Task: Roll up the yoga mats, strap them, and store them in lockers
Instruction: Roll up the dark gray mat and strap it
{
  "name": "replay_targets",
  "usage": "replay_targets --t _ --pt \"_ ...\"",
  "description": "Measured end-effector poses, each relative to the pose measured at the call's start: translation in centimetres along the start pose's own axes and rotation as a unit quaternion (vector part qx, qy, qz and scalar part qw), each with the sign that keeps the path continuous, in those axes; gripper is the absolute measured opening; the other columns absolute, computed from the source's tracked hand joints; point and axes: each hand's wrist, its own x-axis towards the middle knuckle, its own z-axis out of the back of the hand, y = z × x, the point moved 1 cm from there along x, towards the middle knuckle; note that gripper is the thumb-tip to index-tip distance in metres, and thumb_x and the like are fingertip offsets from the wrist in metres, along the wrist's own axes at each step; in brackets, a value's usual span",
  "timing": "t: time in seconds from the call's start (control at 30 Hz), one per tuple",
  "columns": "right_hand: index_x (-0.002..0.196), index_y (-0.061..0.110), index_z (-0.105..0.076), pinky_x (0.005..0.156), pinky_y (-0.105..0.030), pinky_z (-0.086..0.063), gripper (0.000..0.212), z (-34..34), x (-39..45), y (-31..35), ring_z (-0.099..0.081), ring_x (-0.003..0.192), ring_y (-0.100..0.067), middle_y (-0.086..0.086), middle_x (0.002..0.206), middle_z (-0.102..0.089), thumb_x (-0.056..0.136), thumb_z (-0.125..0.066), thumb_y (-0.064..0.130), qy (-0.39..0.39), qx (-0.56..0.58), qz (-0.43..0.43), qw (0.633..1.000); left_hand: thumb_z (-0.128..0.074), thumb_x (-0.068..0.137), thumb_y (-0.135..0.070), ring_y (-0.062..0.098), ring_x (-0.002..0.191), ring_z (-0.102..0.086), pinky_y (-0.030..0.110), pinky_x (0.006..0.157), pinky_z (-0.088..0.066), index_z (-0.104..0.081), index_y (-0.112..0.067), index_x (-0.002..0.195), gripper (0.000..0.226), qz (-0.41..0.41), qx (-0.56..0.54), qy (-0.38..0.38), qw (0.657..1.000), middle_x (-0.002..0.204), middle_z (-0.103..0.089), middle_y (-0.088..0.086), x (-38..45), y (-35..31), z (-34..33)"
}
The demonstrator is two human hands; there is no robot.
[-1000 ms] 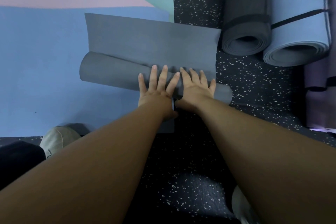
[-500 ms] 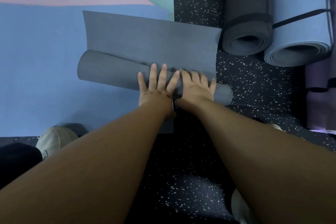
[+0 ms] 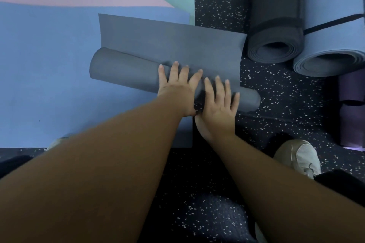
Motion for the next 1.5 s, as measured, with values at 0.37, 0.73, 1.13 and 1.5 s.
replay_targets --t 0.37,0.73,1.13,1.5 --pt "0.147 0.017 0.024 0.112 -0.056 0.012 0.101 0.1 1.3 0.1 0.026 0.142 -0.031 -0.007 0.157 0.025 0.085 -0.051 0.043 0.15 -0.035 0.004 0.988 -0.059 0.088 -0.038 0.029 0.146 0.016 0.056 0.112 0.012 0.011 -0.033 0.151 0.094 -0.029 -0.01 -0.096 0.995 0.161 0.009 0.004 -0.1 0.6 -0.4" --pt "0.147 0.028 0.025 0.111 -0.051 0.018 0.111 2.6 6.9 -0.5 0.028 0.142 -0.024 0.003 0.156 0.027 0.081 -0.064 0.041 0.251 -0.016 -0.035 0.967 -0.057 0.091 -0.035 0.026 0.145 0.019 0.055 0.113 0.011 0.013 -0.032 0.151 0.093 -0.014 -0.011 -0.125 0.992 0.16 0.015 0.002 0.7 1.0 -0.1" --pt "0.149 0.028 0.02 0.113 -0.051 0.016 0.108 3.5 7.4 -0.4 0.025 0.144 -0.024 0.002 0.158 0.023 0.079 -0.062 0.032 0.269 -0.004 -0.035 0.962 -0.06 0.088 -0.032 0.027 0.146 0.019 0.055 0.113 0.011 0.019 -0.031 0.149 0.101 -0.011 0.019 -0.13 0.991 0.16 0.017 0.003 1.0 1.4 -0.7" --pt "0.152 0.029 0.007 0.115 -0.053 0.008 0.093 3.6 6.2 -1.3 0.016 0.146 -0.02 0.005 0.16 0.011 0.084 -0.056 0.019 0.177 0.045 -0.028 0.983 -0.061 0.09 -0.033 0.028 0.147 0.002 0.055 0.115 0.004 0.01 -0.033 0.151 0.093 -0.027 0.07 -0.107 0.991 0.159 -0.004 0.006 4.0 2.2 1.5"
